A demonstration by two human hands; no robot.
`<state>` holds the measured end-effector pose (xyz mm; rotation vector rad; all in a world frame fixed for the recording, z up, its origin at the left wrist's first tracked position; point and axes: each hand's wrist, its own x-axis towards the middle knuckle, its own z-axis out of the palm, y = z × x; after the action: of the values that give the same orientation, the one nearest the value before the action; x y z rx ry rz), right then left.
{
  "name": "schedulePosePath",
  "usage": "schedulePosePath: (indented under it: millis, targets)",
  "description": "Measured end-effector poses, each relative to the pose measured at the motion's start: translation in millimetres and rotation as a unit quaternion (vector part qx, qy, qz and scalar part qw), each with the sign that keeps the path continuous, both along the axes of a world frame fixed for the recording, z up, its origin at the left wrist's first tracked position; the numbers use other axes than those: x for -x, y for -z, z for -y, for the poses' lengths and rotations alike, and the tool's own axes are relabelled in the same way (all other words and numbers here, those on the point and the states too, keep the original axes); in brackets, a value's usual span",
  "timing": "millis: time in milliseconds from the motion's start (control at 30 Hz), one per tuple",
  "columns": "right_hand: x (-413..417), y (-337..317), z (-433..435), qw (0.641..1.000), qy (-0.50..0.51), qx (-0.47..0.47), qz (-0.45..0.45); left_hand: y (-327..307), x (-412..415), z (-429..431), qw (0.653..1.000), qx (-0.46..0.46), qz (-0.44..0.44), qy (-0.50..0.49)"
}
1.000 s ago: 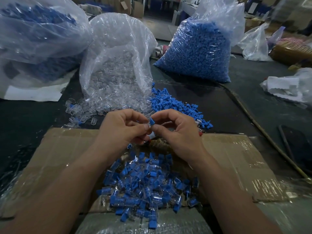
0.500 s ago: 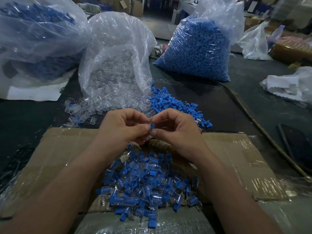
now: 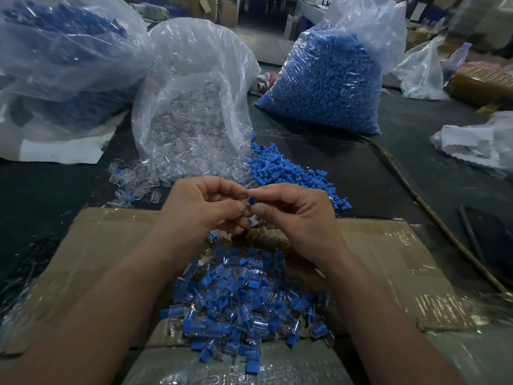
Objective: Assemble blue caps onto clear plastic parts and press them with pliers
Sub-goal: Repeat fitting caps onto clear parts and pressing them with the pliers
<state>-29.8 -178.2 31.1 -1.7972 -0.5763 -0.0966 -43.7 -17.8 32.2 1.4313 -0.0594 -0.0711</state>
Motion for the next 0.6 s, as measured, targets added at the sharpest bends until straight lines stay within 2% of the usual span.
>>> schedulePosePath:
  millis: [367, 600]
  targets:
    - [-0.9, 2.8, 2.2, 0.999, 0.012, 0.031, 0.039, -2.3, 1.3, 1.2, 1.0, 0.018, -0.023, 0.003]
    - [-0.5, 4.1, 0.5, 0.999, -0.007, 0.035, 0.038, -1.5, 1.4, 2.6, 0.999, -0.03, -0.021, -0.014]
